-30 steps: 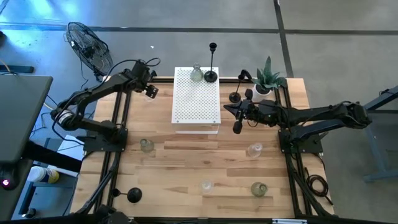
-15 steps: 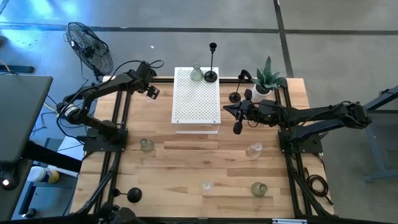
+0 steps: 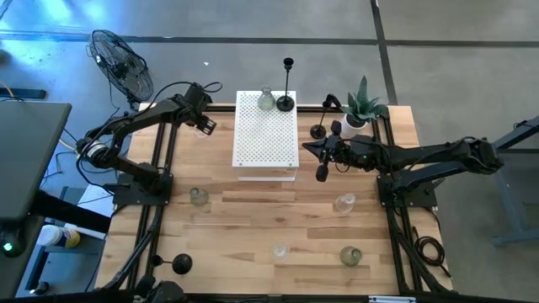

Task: Pick & Place candle stick holders
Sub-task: Put the top left transparent glass candle holder on the shelf

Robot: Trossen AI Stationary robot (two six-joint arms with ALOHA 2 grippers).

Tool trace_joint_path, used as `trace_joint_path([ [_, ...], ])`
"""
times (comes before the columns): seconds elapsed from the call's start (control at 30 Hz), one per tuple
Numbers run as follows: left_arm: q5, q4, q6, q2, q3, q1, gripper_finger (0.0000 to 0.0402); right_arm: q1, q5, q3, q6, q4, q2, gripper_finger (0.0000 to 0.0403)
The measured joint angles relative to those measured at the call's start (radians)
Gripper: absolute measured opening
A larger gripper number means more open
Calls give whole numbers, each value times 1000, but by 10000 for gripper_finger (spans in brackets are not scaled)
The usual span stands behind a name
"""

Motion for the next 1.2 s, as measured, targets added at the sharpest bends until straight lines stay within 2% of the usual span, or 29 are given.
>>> trace_joint_path([
  [0.23,34,-118,0,-33,43,-2,178,0,0,0,0,0,0,1],
  [0.4,46,-177,6,-103,84,-45,163,0,0,0,0,0,0,2],
  [0.57,47,-247,24,-171,159,-99,171,0,0,0,0,0,0,1],
  [0.87,51,-385,34,-190,436,-132,163,0,0,0,0,1,0,2],
  [1.07,208,-394,34,-142,599,-132,168,0,0,0,0,2,0,2],
  [1.2,231,-388,44,-58,673,-153,168,0,0,0,0,4,0,1],
])
